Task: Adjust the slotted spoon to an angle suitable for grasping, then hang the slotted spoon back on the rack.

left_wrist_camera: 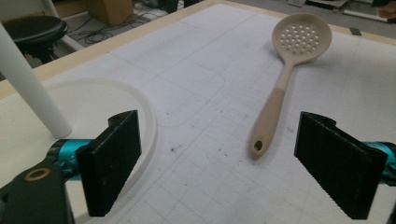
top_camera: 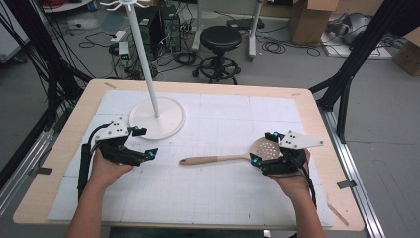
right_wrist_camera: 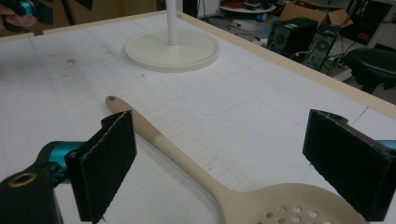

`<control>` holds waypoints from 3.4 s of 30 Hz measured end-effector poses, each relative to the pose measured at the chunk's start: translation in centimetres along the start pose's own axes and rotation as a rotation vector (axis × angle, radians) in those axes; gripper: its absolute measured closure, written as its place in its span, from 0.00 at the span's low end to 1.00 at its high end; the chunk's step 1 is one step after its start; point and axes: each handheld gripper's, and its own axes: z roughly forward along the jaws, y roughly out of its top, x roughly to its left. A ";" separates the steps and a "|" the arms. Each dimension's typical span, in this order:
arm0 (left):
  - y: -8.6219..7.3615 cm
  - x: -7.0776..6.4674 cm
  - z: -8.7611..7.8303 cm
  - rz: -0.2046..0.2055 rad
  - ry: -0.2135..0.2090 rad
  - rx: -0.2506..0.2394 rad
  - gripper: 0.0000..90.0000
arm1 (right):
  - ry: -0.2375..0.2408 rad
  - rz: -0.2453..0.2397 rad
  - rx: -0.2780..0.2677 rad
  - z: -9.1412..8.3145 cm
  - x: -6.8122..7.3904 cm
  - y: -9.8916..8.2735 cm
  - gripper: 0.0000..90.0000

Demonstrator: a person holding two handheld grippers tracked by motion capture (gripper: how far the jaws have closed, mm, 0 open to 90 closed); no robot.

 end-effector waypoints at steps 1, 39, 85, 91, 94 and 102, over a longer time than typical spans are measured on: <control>0.0 0.0 -0.1 -0.004 0.005 -0.005 0.14 | 0.002 0.002 0.004 0.0 0.0 0.0 0.10; 0.2 1.0 -3.0 -0.023 0.036 -0.125 0.06 | 0.071 -0.099 0.101 2.6 0.5 3.1 0.10; 0.2 1.2 -3.5 -0.006 0.070 -0.111 0.06 | 0.322 -0.384 0.777 16.5 2.7 2.8 0.45; 0.2 1.3 -3.6 -0.011 0.071 -0.119 0.06 | 0.348 -0.374 0.811 17.1 2.9 3.0 0.54; 0.2 1.3 -3.6 -0.010 0.073 -0.117 0.06 | 0.358 -0.377 0.819 17.4 3.0 2.9 0.57; 0.2 1.3 -3.5 -0.011 0.072 -0.116 0.06 | 0.395 -0.352 0.855 17.7 2.9 3.1 0.65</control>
